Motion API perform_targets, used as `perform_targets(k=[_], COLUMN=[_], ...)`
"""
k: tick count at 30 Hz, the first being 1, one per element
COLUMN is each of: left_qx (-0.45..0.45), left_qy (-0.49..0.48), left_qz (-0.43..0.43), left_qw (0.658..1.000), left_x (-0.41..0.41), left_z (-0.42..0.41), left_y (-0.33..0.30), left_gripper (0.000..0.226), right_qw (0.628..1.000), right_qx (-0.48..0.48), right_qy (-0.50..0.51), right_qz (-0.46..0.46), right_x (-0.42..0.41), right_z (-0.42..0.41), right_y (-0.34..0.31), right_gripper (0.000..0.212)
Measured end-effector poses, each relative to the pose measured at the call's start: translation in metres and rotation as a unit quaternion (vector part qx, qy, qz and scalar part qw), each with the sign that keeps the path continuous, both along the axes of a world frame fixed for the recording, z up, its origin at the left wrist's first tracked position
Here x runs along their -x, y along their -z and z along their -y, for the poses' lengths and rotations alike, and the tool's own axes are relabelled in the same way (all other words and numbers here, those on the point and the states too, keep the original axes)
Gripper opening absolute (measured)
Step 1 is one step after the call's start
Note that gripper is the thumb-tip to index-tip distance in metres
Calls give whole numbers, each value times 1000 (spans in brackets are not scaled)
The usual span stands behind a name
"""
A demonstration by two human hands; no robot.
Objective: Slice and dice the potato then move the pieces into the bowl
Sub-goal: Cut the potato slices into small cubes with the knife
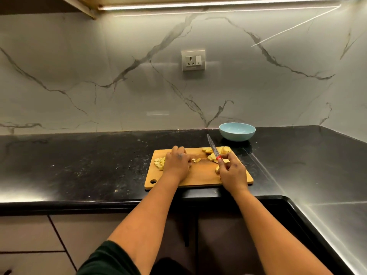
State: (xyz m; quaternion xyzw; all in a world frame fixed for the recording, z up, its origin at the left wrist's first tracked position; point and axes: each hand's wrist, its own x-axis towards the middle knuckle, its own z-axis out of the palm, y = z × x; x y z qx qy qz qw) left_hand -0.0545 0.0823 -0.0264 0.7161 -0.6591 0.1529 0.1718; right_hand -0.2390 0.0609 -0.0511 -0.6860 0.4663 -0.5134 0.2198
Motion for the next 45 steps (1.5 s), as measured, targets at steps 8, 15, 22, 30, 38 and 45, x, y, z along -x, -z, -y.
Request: perform_targets(k=[8,15,22,30,38,45], left_qx=[-1,-60,-14,21,48,4], left_qy=[-34,-37,-2,28,38,32], left_qz=[-68,-45,-74,-86,-212,-209], left_qw=[997,997,997,996,975,977], left_x=[-6,21,32,24,17,16], left_z=[12,27,25,-8,-12,-11], left_y=[-17,-10,-2,7,13,12], left_gripper=[34,34,22,17,16,21], right_qw=[1000,1000,1000,999,991,982], right_qx=[-11,-11,-14,-13,6,-31], right_qy=[-8,0,1,-2,18,22], right_qz=[-2,-11,-14,-31,-130,-183], right_x=[0,-1,0,2,13,21], right_z=[4,6,5,-11,-56,-77], right_y=[0,1,0,-8,-5,-23], right_gripper=[11,14,16,13,20,20])
